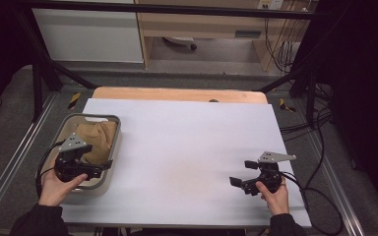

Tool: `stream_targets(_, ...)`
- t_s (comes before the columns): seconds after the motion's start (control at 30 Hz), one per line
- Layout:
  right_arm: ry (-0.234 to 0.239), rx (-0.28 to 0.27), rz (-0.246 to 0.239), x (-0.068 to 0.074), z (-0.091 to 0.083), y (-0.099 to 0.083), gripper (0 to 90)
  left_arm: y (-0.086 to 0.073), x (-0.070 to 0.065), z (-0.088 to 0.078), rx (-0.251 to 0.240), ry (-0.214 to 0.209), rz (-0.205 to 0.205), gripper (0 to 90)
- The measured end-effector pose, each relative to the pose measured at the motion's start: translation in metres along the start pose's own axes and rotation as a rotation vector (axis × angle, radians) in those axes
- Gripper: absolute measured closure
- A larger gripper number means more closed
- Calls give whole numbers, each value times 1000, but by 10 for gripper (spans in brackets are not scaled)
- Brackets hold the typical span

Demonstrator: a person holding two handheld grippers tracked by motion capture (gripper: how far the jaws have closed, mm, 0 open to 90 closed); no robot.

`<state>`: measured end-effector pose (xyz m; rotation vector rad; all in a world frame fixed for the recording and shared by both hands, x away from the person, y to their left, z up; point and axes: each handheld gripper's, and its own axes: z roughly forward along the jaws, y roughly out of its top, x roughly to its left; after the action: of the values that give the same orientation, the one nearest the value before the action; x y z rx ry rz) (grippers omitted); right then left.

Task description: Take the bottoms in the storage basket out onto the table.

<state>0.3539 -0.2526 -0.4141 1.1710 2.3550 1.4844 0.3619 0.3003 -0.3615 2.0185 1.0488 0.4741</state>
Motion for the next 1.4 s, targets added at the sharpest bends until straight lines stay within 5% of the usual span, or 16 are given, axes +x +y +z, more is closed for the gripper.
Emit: stream_targets(1.4, -6, 11, -4, 0, 2, -1, 7, 20, 21, 4, 27, 66, -12, 49)
